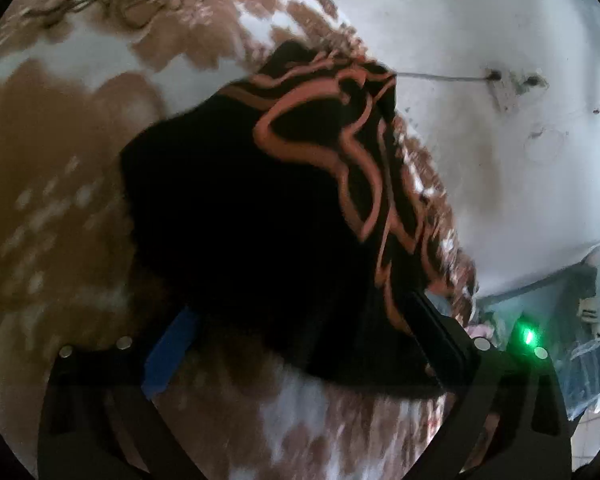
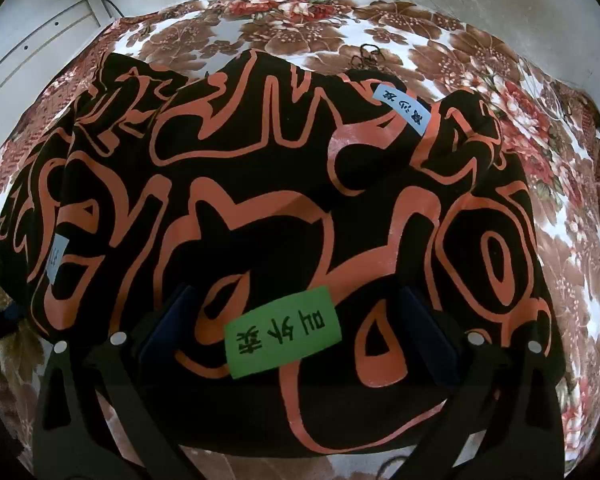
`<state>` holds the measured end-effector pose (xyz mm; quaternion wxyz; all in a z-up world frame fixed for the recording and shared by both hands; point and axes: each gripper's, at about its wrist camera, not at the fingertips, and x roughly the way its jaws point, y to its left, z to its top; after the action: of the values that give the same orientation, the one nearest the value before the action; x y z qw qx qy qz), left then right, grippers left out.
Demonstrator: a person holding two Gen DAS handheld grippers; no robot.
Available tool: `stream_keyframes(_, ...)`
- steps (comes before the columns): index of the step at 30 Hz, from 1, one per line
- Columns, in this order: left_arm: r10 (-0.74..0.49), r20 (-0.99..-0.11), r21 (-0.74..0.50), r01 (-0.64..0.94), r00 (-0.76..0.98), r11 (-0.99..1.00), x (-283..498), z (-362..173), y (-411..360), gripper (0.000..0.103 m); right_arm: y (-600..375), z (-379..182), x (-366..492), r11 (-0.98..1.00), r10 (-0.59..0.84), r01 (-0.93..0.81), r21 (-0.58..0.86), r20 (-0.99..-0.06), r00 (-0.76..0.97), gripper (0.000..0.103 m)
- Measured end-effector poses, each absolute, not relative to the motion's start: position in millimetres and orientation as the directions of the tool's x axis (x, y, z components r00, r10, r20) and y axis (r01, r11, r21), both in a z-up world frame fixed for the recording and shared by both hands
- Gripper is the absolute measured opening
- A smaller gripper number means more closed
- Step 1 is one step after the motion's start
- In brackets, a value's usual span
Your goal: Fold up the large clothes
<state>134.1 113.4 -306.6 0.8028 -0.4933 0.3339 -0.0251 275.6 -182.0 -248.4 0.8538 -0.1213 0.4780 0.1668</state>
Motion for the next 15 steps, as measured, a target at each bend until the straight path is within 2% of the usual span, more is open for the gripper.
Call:
stream_keyframes(7, -0.373, -0.451, -0.845, -0.255, 0.811, 0.47, 183.4, -302.9, 138.7, 0.097, -183.1, -248.6, 275.7, 0.912, 0.175, -0.408, -0.044, -0.857, 0.484, 0.098)
stream_keyframes(10, -0.374, -0.498, -0.801, -0.25, 0.782, 0.543, 187.7, -305.6, 130.2, 0.097, -183.4, -249.3, 275.1, 0.913, 0.176, -0.406, -0.043, -0.855, 0.487, 0.098)
stream_keyframes(11, -0.385, -0.518, -0.783, -0.242, 0.763, 0.574, 189.9, -302.1, 124.0, 0.091, -183.5, -249.4, 275.1, 0.914, 0.176, -0.403, -0.042, -0.855, 0.488, 0.098)
stream_keyframes(12, -0.397, -0.518, -0.784, -0.235, 0.757, 0.575, 185.7, -301.3, 126.8, 0.072, -183.5, -248.4, 275.0, 0.916, 0.173, -0.4, -0.044, -0.854, 0.49, 0.098)
stream_keyframes(13, -0.4, -0.522, -0.783, -0.238, 0.753, 0.574, 183.9, -299.6, 128.0, 0.059, -182.3, -246.6, 273.2, 0.916, 0.167, -0.398, -0.051, -0.852, 0.495, 0.098)
stream_keyframes(15, -0.398, -0.533, -0.775, -0.242, 0.747, 0.584, 181.2, -294.4, 126.7, 0.047, -181.5, -236.4, 267.3, 0.916, 0.16, -0.395, -0.074, -0.834, 0.528, 0.098)
